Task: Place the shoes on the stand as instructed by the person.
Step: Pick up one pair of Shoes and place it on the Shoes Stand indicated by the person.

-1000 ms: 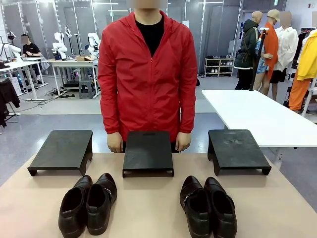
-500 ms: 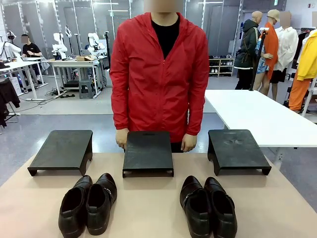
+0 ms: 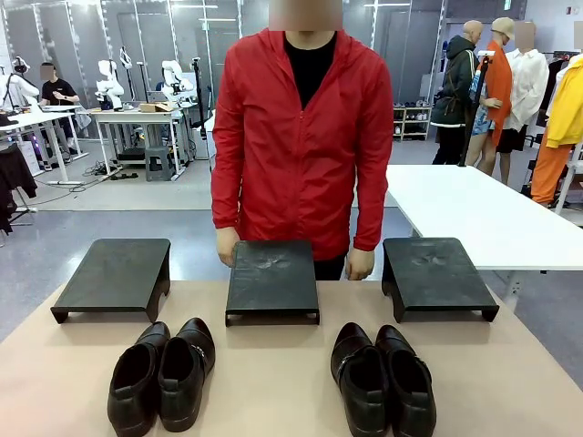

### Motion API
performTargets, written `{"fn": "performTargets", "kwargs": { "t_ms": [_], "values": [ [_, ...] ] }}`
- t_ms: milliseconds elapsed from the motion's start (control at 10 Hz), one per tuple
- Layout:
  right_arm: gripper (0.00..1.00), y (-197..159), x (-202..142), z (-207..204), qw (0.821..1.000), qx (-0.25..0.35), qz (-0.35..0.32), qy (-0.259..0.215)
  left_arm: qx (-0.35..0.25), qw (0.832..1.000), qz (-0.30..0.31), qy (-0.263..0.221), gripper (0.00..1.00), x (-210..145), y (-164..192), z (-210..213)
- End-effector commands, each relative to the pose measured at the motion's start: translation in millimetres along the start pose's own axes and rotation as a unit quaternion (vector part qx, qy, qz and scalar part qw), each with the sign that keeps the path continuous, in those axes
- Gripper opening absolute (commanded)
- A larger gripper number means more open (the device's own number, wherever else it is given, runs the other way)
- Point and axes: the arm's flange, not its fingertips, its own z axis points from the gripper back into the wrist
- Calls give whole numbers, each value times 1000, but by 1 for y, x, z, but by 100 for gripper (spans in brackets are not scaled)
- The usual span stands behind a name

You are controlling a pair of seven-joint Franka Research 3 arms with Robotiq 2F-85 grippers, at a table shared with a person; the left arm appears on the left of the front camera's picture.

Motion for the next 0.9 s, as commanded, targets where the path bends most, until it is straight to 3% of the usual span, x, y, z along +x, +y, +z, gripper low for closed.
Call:
{"fn": "performTargets", "kwargs": {
  "t_ms": [0, 800],
  "values": [
    [100, 0, 1, 0, 1000, 3, 12, -4, -5, 1000, -9, 4, 100, 0, 0, 1],
    [100, 0, 1, 0, 1000, 3, 12, -4, -5, 1000, -9, 4, 100, 0, 0, 1]
  ]
}}
